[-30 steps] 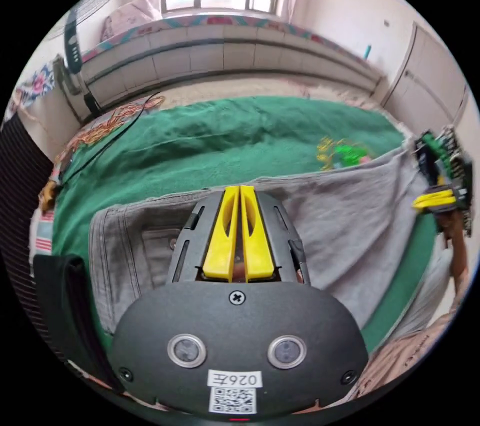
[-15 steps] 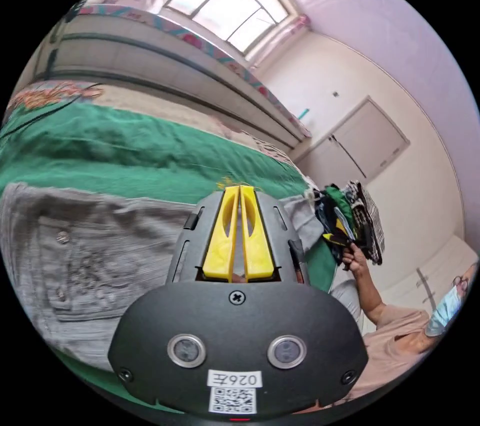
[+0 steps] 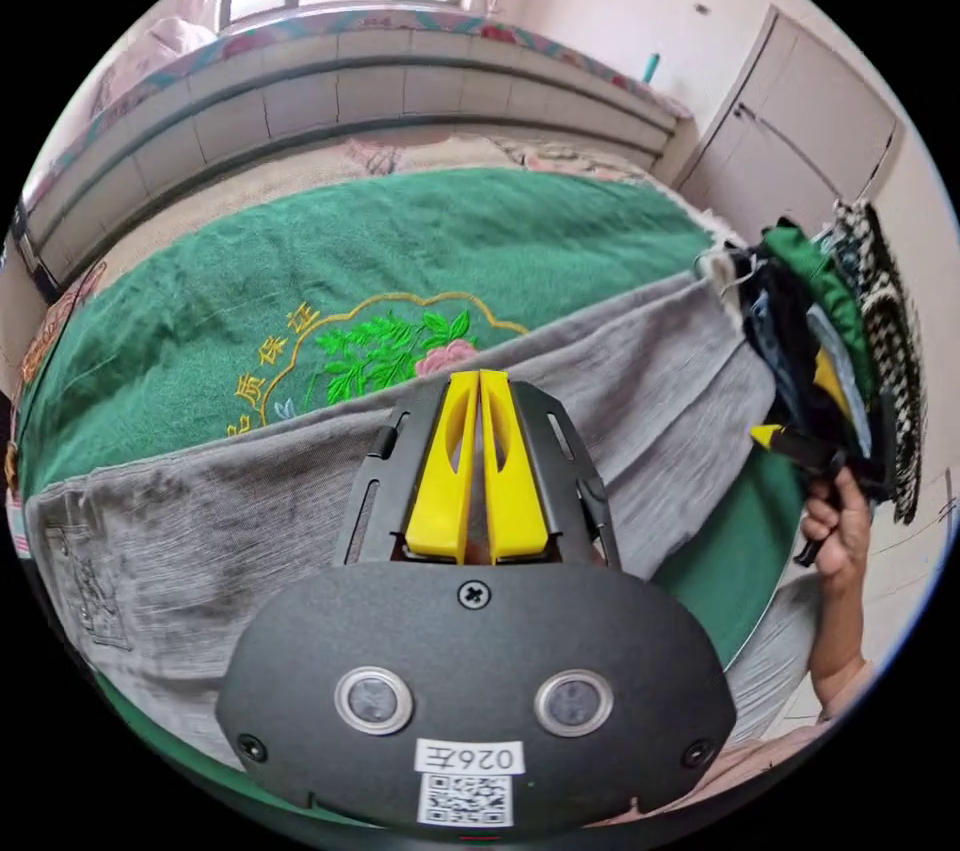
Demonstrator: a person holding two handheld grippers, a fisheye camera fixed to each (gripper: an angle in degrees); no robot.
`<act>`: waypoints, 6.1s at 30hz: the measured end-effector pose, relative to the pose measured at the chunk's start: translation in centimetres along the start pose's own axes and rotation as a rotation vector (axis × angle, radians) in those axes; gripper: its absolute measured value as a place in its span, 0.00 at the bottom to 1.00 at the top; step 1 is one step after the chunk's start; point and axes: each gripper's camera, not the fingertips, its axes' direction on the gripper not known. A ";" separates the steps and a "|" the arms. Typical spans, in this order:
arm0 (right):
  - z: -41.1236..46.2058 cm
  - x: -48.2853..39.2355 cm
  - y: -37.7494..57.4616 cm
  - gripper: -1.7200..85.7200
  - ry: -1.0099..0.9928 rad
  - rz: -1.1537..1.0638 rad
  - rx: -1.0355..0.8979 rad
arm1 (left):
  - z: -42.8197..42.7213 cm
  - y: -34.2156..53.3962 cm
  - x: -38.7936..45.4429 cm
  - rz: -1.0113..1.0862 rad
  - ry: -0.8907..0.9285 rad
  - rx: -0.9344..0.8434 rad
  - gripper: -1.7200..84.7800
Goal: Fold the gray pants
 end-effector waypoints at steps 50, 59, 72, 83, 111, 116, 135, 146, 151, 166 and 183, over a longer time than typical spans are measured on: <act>-6.9 -29.7 9.9 0.00 -0.228 -0.663 0.468 | -10.7 -19.1 -13.9 0.439 0.750 0.115 0.02; 7.8 -47.1 11.3 0.06 0.069 -1.289 -0.111 | -14.1 1.4 -40.6 -0.198 0.502 0.105 0.01; 8.3 -50.3 3.4 0.13 -0.297 -1.257 -0.287 | -18.5 -1.0 -23.7 0.112 0.631 0.174 0.01; 5.9 -38.0 -12.3 0.02 -0.268 -0.674 -0.167 | -12.4 1.4 -19.2 0.074 -0.037 -0.253 0.05; 6.0 -26.7 -14.2 0.13 -0.216 -0.481 -0.335 | -7.8 -15.8 6.8 0.199 0.239 -0.356 0.17; 4.2 -23.2 -13.9 0.13 -0.209 -0.397 -0.297 | -6.3 -17.9 11.1 0.185 0.126 -0.431 0.20; -3.2 -26.7 -7.0 0.10 -0.099 -0.726 -0.043 | -2.5 -21.8 21.0 0.293 -0.241 -0.645 0.10; 0.2 -24.9 -7.9 0.09 -0.269 -0.593 -0.183 | -3.4 -20.7 17.1 0.181 -0.120 -0.607 0.08; -1.1 -19.9 -9.4 0.03 -0.400 -0.480 -0.270 | -2.9 -19.9 17.1 0.218 -0.120 -0.632 0.09; -23.1 -21.5 -5.0 0.01 -0.408 -0.639 0.161 | -14.1 -17.2 14.1 0.398 0.399 -0.308 0.08; -3.0 -59.6 -0.4 0.08 -0.460 -1.056 -0.287 | -13.1 10.2 -43.0 -0.252 0.322 -0.219 0.08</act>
